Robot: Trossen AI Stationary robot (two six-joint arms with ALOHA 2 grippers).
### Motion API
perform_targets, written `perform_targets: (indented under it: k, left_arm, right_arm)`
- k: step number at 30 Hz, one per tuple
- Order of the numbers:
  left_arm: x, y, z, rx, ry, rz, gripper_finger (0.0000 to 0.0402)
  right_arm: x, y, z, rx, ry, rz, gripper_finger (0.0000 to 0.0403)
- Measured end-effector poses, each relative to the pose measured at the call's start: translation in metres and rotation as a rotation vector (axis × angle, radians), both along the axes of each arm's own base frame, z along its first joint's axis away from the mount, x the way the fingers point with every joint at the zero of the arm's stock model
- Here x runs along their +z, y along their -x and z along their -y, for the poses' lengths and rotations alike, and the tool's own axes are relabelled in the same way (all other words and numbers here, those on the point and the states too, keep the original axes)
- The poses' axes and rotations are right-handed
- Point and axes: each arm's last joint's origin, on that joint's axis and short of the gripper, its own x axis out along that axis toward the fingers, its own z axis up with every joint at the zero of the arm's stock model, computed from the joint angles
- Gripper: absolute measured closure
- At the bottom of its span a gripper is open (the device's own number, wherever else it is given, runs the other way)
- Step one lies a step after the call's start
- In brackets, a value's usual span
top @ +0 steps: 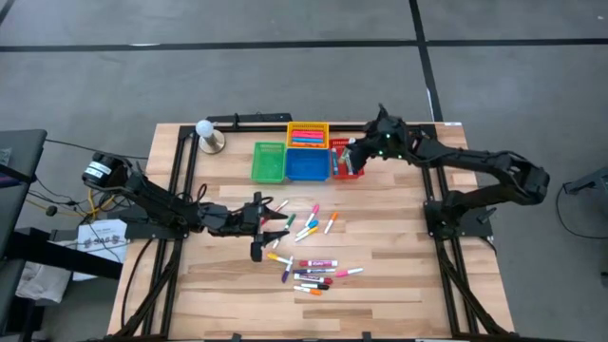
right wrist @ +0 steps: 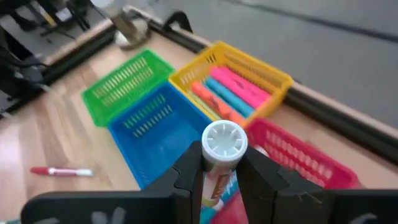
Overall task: Pick & Place Markers
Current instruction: Put the large light green marker pen into the red bin
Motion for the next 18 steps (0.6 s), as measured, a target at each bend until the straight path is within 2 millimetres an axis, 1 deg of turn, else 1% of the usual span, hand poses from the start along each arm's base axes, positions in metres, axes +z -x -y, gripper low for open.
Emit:
perform_targets:
  k: [4,6,13,18]
  left_arm:
    - [0.000,0.000,0.000,0.001,0.023,0.001,0.0197]
    - [0.000,0.000,0.000,0.001,0.025,0.001,0.0197]
    - [0.000,0.000,0.000,0.001,0.026,0.004,0.0197]
    - [0.000,0.000,0.000,0.001,0.026,0.004,0.0197]
  right_arm:
    - [-0.009,0.004,0.008,-0.030,-0.036,-0.050,0.0331]
    - [-0.014,0.003,0.010,-0.032,-0.046,-0.070,0.0331]
    - [-0.033,-0.006,0.011,-0.002,-0.093,-0.130,0.0331]
    - [-0.040,-0.008,0.012,-0.003,-0.106,-0.150,0.0331]
